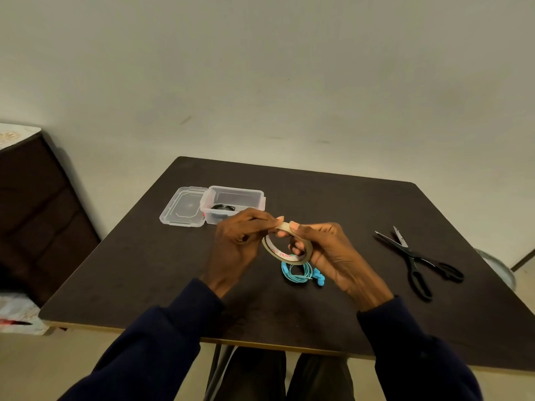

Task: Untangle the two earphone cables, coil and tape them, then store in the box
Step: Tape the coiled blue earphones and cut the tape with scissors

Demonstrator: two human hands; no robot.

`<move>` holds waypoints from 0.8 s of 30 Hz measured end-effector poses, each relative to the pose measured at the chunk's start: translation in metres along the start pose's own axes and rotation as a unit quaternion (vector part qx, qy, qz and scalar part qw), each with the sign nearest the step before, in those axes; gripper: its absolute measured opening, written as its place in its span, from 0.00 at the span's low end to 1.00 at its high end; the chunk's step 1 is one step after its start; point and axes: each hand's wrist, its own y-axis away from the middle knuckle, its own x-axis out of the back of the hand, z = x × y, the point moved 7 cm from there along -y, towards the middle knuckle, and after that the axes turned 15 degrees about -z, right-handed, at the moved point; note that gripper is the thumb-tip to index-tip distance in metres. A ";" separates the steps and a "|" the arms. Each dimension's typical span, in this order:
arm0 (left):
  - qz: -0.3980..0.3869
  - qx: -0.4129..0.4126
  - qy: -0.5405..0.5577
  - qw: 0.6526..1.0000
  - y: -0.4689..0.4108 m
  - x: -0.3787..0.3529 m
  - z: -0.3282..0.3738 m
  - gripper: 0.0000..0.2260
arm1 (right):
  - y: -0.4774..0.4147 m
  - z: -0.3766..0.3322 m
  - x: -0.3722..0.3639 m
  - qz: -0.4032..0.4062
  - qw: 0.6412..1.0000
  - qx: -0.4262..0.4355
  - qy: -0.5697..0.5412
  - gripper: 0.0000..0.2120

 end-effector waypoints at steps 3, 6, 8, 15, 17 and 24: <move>0.032 0.051 0.119 0.991 0.006 -0.002 -0.011 0.12 | 0.004 -0.001 0.003 0.000 0.999 0.002 -0.036 0.12; 0.040 0.085 0.173 0.980 0.008 -0.006 -0.019 0.12 | 0.005 -0.003 0.002 0.003 0.999 0.004 -0.044 0.13; 0.032 0.058 0.120 0.991 0.005 -0.003 -0.010 0.11 | 0.004 -0.003 0.003 0.013 0.999 0.000 -0.043 0.14; 0.000 0.006 -0.036 0.999 -0.006 0.005 0.002 0.09 | -0.006 -0.002 -0.001 0.020 1.000 -0.004 -0.018 0.14; 0.017 0.009 -0.034 0.999 -0.003 0.009 0.003 0.11 | -0.007 -0.002 -0.003 0.013 0.999 -0.002 -0.033 0.13; 0.033 -0.009 -0.056 0.998 0.000 0.013 0.012 0.13 | -0.008 0.000 -0.004 0.030 0.998 0.003 -0.057 0.07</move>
